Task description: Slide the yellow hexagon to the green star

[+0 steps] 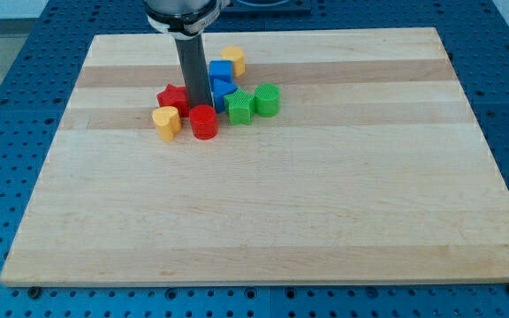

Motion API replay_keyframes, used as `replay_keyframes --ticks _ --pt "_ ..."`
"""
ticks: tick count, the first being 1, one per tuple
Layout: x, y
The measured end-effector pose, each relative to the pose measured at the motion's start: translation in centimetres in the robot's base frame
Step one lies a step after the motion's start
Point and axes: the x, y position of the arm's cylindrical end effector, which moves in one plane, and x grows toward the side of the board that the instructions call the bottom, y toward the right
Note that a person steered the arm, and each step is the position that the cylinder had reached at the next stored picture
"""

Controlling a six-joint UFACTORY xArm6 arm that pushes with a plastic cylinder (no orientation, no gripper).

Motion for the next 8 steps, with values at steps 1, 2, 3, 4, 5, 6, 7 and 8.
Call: replay_keyframes --ticks 1,2,3,4,5,6,7,8 --pt "-4.4 -0.5" --pt "-9.1 -1.4" --pt "-12.8 -2.2" --pt "-14.0 -0.1" --pt "-12.4 0.7" --pt "-11.8 2.8" --pt "-13.6 3.8" --pt "-14.9 5.7"
